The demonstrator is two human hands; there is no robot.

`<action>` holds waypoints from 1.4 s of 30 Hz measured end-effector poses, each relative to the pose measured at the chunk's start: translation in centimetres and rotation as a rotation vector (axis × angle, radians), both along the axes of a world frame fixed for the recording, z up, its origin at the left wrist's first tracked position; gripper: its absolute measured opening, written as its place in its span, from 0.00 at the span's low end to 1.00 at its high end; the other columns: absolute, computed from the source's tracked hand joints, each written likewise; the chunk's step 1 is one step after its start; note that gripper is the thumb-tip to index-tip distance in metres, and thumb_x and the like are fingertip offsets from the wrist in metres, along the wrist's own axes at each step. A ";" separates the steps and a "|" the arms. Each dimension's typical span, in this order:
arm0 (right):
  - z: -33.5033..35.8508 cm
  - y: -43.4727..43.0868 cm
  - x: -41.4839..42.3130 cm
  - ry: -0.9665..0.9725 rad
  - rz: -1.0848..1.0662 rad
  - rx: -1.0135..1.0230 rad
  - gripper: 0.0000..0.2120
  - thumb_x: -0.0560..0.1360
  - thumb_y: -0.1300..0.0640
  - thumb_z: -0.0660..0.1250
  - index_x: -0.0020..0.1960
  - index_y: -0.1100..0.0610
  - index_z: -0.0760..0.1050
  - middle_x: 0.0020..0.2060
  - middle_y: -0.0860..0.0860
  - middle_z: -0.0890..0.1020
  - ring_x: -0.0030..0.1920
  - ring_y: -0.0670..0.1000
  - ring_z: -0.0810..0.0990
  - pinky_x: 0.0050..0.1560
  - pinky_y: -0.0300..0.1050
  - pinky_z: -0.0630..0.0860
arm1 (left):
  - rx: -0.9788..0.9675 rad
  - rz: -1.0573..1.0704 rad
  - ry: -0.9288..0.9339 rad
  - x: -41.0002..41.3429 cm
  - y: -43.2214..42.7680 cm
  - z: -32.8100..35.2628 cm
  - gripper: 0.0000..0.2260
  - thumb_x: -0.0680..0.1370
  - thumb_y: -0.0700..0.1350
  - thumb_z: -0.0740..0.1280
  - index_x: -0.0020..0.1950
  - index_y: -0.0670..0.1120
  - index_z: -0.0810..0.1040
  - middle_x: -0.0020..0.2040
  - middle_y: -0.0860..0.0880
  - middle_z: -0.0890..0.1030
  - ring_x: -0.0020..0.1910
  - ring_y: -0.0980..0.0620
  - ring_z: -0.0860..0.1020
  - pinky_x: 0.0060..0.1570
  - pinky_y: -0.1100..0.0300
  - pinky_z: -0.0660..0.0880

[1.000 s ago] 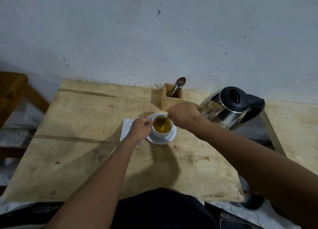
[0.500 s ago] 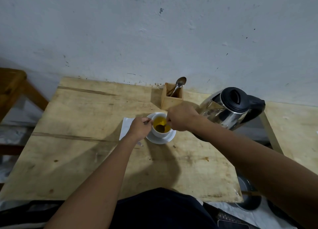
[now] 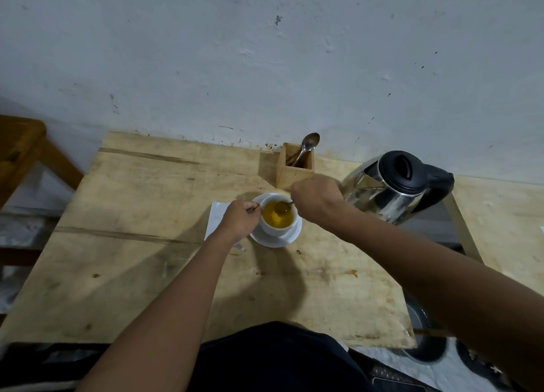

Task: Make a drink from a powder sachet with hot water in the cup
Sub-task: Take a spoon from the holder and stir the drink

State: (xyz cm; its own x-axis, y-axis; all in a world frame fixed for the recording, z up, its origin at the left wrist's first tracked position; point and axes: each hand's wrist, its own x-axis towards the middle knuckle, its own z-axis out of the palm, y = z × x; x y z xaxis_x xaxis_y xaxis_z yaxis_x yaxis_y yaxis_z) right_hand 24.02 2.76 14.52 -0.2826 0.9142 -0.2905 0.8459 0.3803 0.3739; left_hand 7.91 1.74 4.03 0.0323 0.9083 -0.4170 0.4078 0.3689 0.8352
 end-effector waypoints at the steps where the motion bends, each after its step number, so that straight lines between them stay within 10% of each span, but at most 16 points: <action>1: 0.3 0.1 0.0 -0.002 -0.008 -0.014 0.07 0.80 0.61 0.60 0.54 0.57 0.76 0.37 0.51 0.74 0.36 0.53 0.73 0.28 0.43 0.63 | 0.000 -0.003 0.004 0.0 0.0 0.0 0.14 0.79 0.48 0.64 0.62 0.43 0.80 0.59 0.45 0.82 0.55 0.45 0.80 0.49 0.58 0.75; 10: -0.2 0.3 -0.4 0.078 0.096 -0.106 0.19 0.78 0.53 0.64 0.32 0.54 0.61 0.28 0.48 0.70 0.27 0.47 0.69 0.27 0.41 0.67 | -0.024 0.003 0.012 0.2 0.1 0.3 0.13 0.79 0.47 0.64 0.60 0.45 0.80 0.55 0.49 0.80 0.52 0.48 0.78 0.48 0.58 0.72; 24: 0.0 -0.3 0.2 -0.010 -0.002 -0.002 0.06 0.80 0.61 0.60 0.52 0.57 0.75 0.34 0.51 0.71 0.33 0.52 0.71 0.24 0.42 0.59 | 0.047 -0.011 0.041 0.2 -0.1 0.2 0.13 0.80 0.45 0.64 0.60 0.42 0.80 0.56 0.46 0.82 0.50 0.50 0.78 0.47 0.59 0.72; 31: -0.4 0.7 0.6 0.101 0.076 -0.116 0.19 0.78 0.52 0.65 0.33 0.53 0.61 0.28 0.48 0.70 0.29 0.48 0.71 0.27 0.40 0.65 | 0.037 -0.003 0.059 0.3 0.1 0.0 0.14 0.80 0.45 0.64 0.63 0.43 0.78 0.61 0.45 0.80 0.50 0.50 0.76 0.53 0.55 0.76; 42: -1.9 0.6 0.8 0.125 -0.039 -0.005 0.13 0.80 0.59 0.61 0.36 0.54 0.68 0.29 0.49 0.71 0.30 0.52 0.74 0.26 0.42 0.64 | 0.019 0.011 0.004 0.2 0.2 -0.3 0.12 0.79 0.48 0.65 0.57 0.43 0.81 0.50 0.46 0.82 0.45 0.49 0.78 0.53 0.51 0.78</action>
State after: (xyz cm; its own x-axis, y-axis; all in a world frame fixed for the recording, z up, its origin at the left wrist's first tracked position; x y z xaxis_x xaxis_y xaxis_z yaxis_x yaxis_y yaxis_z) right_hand 24.80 3.34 12.67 -0.2815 0.9237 -0.2600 0.9000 0.3481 0.2623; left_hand 8.07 1.91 3.74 0.0207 0.9162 -0.4001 0.4075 0.3577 0.8402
